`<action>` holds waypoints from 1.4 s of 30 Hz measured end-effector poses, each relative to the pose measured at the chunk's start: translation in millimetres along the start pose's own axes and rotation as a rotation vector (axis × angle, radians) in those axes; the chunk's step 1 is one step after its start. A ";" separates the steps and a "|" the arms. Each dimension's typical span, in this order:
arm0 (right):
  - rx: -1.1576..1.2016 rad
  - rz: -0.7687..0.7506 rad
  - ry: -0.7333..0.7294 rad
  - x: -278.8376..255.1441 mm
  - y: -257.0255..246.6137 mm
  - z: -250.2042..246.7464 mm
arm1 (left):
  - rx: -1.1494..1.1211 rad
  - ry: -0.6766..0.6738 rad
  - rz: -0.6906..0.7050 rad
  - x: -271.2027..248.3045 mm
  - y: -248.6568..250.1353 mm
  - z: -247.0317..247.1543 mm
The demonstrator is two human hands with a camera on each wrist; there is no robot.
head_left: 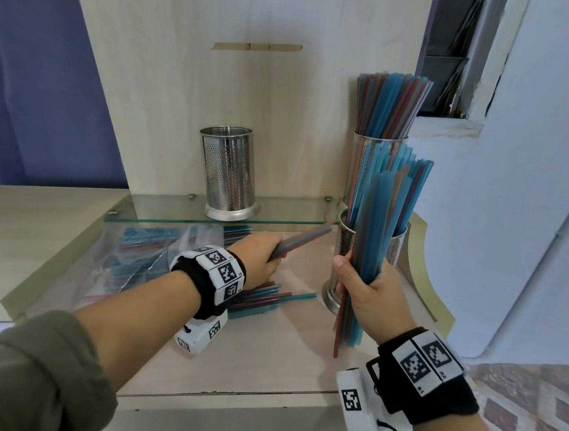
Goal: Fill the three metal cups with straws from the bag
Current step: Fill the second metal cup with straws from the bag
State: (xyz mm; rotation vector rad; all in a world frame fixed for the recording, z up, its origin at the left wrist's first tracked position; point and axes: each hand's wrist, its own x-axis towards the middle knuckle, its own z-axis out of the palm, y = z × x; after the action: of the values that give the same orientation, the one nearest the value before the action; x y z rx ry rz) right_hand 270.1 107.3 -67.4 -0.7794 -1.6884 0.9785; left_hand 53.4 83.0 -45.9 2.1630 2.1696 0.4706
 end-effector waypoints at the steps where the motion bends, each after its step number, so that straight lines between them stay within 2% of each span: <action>1: 0.000 0.004 0.001 -0.4 -0.2 0.3 | 0.005 0.008 0.006 0.6 0.3 -2.5; 6: 0.009 0.036 -0.012 -2.6 0.2 2.2 | 0.009 -0.055 0.029 0.6 -1.9 -5.9; 8: 0.006 0.039 -0.002 -3.1 -0.2 2.0 | -0.043 -0.038 0.047 0.3 -1.8 -8.9; 14: 0.034 0.042 0.000 -3.3 -1.1 1.9 | -0.114 0.146 0.095 3.8 3.4 -36.1; 21: 0.038 0.053 0.009 -2.8 2.6 2.3 | -0.208 0.272 0.183 13.4 18.9 -71.1; 29: 0.032 0.053 -0.004 -1.3 7.7 0.2 | -0.404 0.578 0.283 12.1 42.0 -103.9; 37: 0.020 0.002 -0.044 -0.9 7.4 1.7 | -0.745 0.914 0.325 0.2 61.1 -136.1; 39: 0.031 -0.018 -0.069 -0.1 5.6 4.8 | -0.814 0.934 0.293 -2.2 64.3 -131.5; 42: 0.079 -0.064 -0.087 -1.3 2.7 12.5 | -0.866 0.847 0.244 -8.3 70.6 -108.3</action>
State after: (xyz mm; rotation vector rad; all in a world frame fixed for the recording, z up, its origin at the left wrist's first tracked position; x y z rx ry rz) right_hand 258.7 104.4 -72.6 -0.6352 -1.7276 1.0411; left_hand 95.9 53.6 72.9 1.8167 1.3692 2.1518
